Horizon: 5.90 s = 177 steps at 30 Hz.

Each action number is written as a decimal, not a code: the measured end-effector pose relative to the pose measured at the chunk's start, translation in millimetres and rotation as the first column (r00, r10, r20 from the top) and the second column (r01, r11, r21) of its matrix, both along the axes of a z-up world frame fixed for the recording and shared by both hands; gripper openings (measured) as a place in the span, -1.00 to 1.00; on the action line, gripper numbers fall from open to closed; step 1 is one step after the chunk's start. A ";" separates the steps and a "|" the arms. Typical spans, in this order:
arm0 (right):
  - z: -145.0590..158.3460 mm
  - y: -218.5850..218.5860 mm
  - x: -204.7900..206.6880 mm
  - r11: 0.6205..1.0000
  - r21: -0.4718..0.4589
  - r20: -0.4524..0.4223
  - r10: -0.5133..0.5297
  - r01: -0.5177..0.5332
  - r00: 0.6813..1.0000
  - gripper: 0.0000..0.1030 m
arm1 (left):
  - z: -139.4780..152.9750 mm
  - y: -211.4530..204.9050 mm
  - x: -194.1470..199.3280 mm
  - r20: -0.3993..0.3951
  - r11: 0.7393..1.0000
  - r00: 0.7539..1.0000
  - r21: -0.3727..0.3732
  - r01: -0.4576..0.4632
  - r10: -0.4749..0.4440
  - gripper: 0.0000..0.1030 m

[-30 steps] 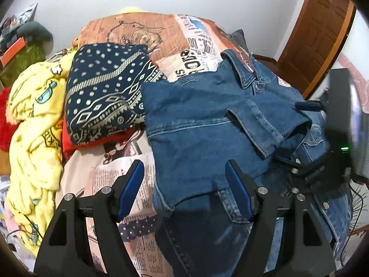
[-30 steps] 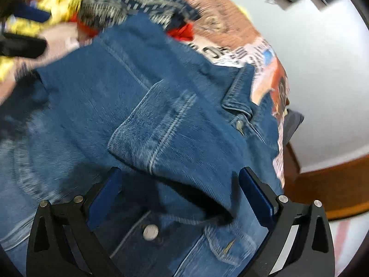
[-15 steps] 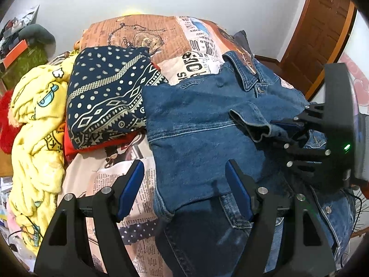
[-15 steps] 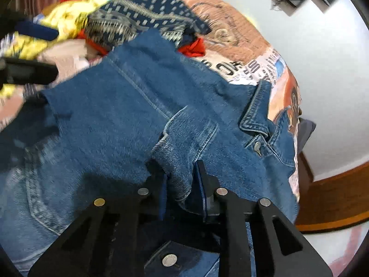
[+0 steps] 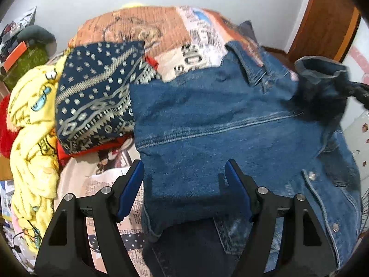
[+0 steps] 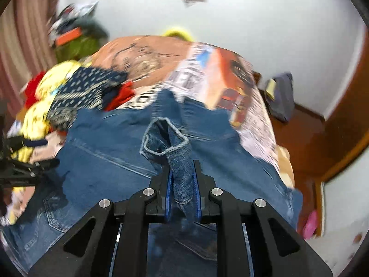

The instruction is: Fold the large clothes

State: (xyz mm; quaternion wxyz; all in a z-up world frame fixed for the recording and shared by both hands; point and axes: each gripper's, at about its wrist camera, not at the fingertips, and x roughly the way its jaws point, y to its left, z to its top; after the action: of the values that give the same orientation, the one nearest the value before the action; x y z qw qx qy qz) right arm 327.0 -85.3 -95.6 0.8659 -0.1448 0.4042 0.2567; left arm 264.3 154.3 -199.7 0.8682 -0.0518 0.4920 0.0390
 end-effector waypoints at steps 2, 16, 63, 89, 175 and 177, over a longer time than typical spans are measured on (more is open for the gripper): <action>-1.8 -18.1 2.3 0.999 0.030 -0.029 -0.042 0.043 0.999 -0.74 | -13.4 0.9 6.0 -0.037 1.000 0.999 0.003 -0.014 0.014 0.39; -66.3 -116.5 17.0 0.957 0.111 -0.302 -0.223 0.267 0.927 -0.80 | -34.4 9.0 5.7 -0.062 0.998 0.996 -0.026 -0.058 0.056 0.58; -158.8 -313.4 28.0 0.558 0.221 -0.647 -0.530 0.800 0.548 0.43 | 18.0 -110.9 51.9 -0.010 0.984 0.984 -0.028 0.177 -0.178 0.59; 30.6 -216.7 25.0 0.821 0.310 -0.091 -0.477 0.480 0.874 -0.81 | 39.5 -105.7 27.4 0.073 0.981 0.979 0.018 0.192 -0.193 0.59; 66.6 -124.5 22.9 0.897 0.296 -0.043 -0.331 0.328 0.943 -0.84 | 54.5 -86.2 -8.1 0.154 0.987 0.975 0.049 0.155 -0.161 0.60; 73.8 -98.8 15.6 0.916 0.296 -0.019 -0.278 0.271 0.960 -0.84 | 60.4 -77.4 -15.6 0.175 0.988 0.973 0.046 0.145 -0.151 0.60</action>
State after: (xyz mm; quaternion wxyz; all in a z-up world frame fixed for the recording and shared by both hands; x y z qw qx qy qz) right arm 342.6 -184.1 -21.8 0.9098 0.0417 0.3673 0.1887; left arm 248.6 76.9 -139.3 0.9100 -0.0042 0.4141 -0.0224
